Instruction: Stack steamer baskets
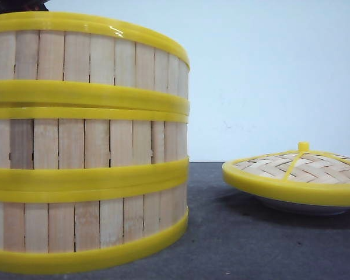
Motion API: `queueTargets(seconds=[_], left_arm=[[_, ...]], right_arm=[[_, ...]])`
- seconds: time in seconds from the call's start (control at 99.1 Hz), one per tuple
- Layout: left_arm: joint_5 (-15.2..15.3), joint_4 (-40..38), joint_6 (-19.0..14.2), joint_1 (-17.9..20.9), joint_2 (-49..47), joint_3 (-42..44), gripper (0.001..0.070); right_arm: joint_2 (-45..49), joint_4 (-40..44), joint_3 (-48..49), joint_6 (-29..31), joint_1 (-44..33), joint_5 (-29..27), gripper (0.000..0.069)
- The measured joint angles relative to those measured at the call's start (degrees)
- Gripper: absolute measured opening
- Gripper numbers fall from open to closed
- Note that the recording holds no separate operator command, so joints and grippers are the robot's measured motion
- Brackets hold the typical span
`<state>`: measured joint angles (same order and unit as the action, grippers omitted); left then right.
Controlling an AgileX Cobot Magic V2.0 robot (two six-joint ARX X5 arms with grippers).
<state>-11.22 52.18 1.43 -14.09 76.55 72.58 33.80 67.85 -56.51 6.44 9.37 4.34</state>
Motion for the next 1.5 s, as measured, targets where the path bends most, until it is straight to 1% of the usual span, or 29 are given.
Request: queueTargets(seconds=[0.101, 0.161, 0.323, 0.454, 0.636, 0.706, 0.837, 0.908, 1.12, 1.181, 1.292, 1.503], left_arm=[[2.5, 0.9, 0.0, -0.1, 0.0, 0.0, 0.0199], [3.4, 0.8, 0.0, -0.1, 0.0, 0.0, 0.0199], [3.8, 0.7, -0.2, -0.4, -0.5, 0.0, 0.0199], [3.8, -0.7, -0.4, -0.8, -4.3, 0.0, 0.0199], [4.2, -1.2, -0.7, -0.8, -12.0, 0.0, 0.0199], [5.9, -0.9, -0.7, -0.6, -14.5, 0.0, 0.0199], [11.0, 0.9, -0.7, 0.5, -18.4, 0.0, 0.0199], [12.5, 1.9, -0.7, 1.2, -19.8, 0.0, 0.0199], [12.7, 4.9, -0.7, 4.2, -20.5, 0.0, 0.0199], [12.7, 5.5, -0.7, 4.7, -20.4, 0.0, 0.0199], [12.8, 5.5, -0.7, 4.9, -20.3, 0.0, 0.0199], [12.8, 5.5, -0.7, 4.9, -20.3, 0.0, 0.0199]], right_arm=[[0.0, -0.7, 0.9, 0.0, 0.0, 0.0, 0.0406], [0.2, -1.7, 0.9, 0.1, 0.0, 0.1, 0.0406], [2.2, -3.6, 0.9, 0.1, 0.0, 0.1, 0.0406], [6.2, -6.7, 0.9, 0.0, 0.0, 0.5, 0.0406], [14.6, -13.0, 0.9, -0.6, 0.0, 6.2, 0.0406], [18.4, -15.9, 0.9, -1.3, 0.2, 7.6, 0.0406], [25.2, -21.0, 0.9, -3.1, 1.4, 8.0, 0.0406], [28.7, -23.6, 0.9, -4.0, 2.3, 8.0, 0.0406], [38.3, -30.9, 0.9, -6.4, 5.3, 7.4, 0.0406], [40.4, -32.7, 0.9, -6.7, 6.0, 5.9, 0.0406], [43.3, -35.2, 0.9, -6.7, 7.1, 3.4, 0.0406], [46.8, -37.3, 0.9, -6.8, 7.8, 2.8, 0.0406]])
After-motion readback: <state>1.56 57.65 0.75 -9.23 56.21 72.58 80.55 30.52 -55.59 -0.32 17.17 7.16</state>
